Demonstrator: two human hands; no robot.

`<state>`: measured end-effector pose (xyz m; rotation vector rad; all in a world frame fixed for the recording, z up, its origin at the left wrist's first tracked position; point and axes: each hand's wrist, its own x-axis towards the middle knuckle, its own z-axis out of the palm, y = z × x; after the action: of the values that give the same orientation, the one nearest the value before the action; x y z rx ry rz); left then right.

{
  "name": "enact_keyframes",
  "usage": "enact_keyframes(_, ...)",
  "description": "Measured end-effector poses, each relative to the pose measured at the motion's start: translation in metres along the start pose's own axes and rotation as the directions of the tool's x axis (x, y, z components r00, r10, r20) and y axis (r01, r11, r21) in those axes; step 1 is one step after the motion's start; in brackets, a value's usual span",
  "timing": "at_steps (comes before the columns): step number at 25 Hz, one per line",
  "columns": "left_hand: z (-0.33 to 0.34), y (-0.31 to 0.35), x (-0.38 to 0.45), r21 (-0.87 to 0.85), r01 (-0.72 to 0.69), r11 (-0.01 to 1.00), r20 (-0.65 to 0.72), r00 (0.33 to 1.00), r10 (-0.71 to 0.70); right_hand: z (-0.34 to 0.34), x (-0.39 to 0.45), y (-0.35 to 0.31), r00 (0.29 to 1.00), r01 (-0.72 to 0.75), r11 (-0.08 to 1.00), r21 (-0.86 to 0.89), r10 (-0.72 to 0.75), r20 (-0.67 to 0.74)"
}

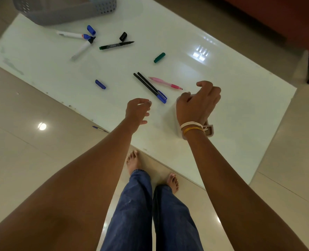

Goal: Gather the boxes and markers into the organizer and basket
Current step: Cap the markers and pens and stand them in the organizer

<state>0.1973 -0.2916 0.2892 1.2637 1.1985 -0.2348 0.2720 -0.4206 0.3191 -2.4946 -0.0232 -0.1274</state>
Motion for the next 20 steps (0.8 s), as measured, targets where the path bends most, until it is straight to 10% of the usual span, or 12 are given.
enact_keyframes(12, -0.105, 0.018, 0.067, -0.044, 0.185, 0.982, -0.188, 0.964, -0.190, 0.114, 0.016, -0.077, 0.834, 0.065, 0.997, 0.035, -0.074, 0.548)
enact_keyframes(20, -0.139, 0.027, 0.097, -0.135, 0.189, 0.973, -0.199, 0.956, -0.213, 0.177, 0.033, -0.132, 0.716, 0.312, 0.949, -0.039, -0.208, 0.666)
